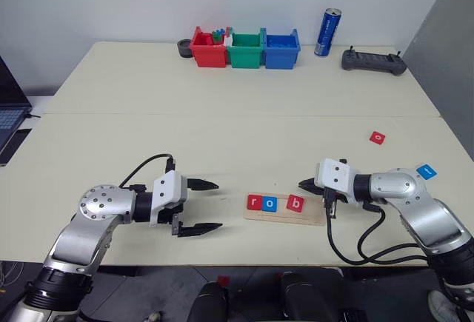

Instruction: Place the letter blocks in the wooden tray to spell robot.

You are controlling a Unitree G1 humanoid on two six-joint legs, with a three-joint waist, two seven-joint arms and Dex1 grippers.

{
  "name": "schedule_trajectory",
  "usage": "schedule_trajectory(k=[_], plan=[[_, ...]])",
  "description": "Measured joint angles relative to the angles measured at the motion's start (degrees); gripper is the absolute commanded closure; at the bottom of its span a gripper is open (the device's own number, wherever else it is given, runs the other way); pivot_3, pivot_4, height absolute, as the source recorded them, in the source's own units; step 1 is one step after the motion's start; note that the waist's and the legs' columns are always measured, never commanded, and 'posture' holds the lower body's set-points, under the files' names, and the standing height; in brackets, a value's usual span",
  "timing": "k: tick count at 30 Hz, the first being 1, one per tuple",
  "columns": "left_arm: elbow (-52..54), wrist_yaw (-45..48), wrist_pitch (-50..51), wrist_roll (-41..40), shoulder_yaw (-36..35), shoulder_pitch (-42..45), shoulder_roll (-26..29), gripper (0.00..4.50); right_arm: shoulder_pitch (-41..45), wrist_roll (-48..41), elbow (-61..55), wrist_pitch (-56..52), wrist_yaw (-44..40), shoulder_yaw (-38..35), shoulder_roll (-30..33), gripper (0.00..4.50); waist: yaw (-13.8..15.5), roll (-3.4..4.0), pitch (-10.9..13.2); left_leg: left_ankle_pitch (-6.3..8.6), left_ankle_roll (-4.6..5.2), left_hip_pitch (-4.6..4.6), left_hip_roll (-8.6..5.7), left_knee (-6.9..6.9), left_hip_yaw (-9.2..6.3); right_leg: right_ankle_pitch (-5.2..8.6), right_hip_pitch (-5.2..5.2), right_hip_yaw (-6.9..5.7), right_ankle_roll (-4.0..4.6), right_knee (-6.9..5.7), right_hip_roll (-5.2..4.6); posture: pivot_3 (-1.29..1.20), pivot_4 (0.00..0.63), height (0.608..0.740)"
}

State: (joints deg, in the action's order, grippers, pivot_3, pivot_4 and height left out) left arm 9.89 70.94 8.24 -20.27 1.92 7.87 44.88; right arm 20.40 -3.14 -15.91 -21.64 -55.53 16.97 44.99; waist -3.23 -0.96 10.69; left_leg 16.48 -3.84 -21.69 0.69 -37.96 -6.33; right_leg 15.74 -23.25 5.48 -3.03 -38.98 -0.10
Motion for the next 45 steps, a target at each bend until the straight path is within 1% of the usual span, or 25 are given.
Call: schedule_trajectory(k=[7,19,27,29,32,35,39,45], plan=[[-0.49,-0.05,0.19,0.0,0.01,1.23,0.0,0.0,1.05,1.86,0.58,0.01,-2.0,2.53,-0.08,4.46,0.0,0.0,0.0,0.0,0.0,0.0,0.0,0.0,-0.01,0.0,0.0,0.0,0.0,0.0,0.0,0.0,0.15,0.74],[-2.7,0.74,-3.09,0.47,0.04,-1.19,-0.23,0.0,1.0,1.51,-1.84,0.05,-5.28,2.93,-0.6,4.46,0.01,0.0,0.0,0.0,0.0,0.0,0.0,0.0,-0.02,0.0,0.0,-0.02,0.0,0.0,0.0,0.0,0.15,0.74],[-2.69,0.4,-3.68,0.69,0.09,-1.49,-0.6,0.0,1.13,1.68,-1.88,0.04,-5.35,2.77,-1.37,4.46,0.01,0.0,0.0,0.0,0.0,0.0,0.0,-0.01,-0.02,0.0,0.0,-0.02,0.0,0.0,-0.01,0.0,0.15,0.74],[-2.7,0.43,-3.82,0.7,0.09,-1.55,-0.64,0.0,1.04,0.46,-3.08,-0.88,-6.65,2.14,-0.09,4.46,0.03,0.01,0.01,0.0,0.0,-0.01,-0.01,0.0,-0.02,0.0,0.0,-0.01,0.0,0.0,-0.02,0.0,0.15,0.74],[-2.78,0.49,-4.3,0.89,0.09,-2.0,-0.66,0.0,0.09,-2.09,-6.67,-2.98,-9.76,0.88,4.07,4.46,0.1,0.01,0.0,0.0,0.0,-0.01,-0.01,0.0,-0.03,0.0,0.0,-0.04,0.0,0.01,-0.03,0.0,0.15,0.74],[-2.88,0.49,-4.71,1.0,0.09,-2.36,-0.66,0.0,-1.6,-2.64,-8.13,-3.9,-10.79,0.24,6.05,4.46,0.15,0.01,0.0,0.0,0.0,-0.01,0.0,0.0,-0.03,0.0,0.0,-0.04,0.0,0.0,-0.03,0.0,0.15,0.74],[-2.89,0.44,-4.71,1.01,0.09,-2.28,-0.66,0.0,-1.79,-1.2,-7.68,-3.63,-10.43,0.34,6.63,4.46,0.08,0.01,0.0,0.0,0.0,0.01,0.0,-0.01,0.0,0.0,0.0,-0.02,0.0,0.0,-0.02,0.0,0.15,0.74],[-2.92,0.46,-4.69,1.04,0.09,-1.86,-0.66,0.0,-1.78,2.94,-3.74,-0.09,-10.31,3.09,6.61,4.46,0.09,0.01,0.0,0.0,0.0,0.0,-0.01,-0.01,0.0,0.0,0.0,-0.02,0.0,0.0,-0.02,0.0,0.15,0.74]])
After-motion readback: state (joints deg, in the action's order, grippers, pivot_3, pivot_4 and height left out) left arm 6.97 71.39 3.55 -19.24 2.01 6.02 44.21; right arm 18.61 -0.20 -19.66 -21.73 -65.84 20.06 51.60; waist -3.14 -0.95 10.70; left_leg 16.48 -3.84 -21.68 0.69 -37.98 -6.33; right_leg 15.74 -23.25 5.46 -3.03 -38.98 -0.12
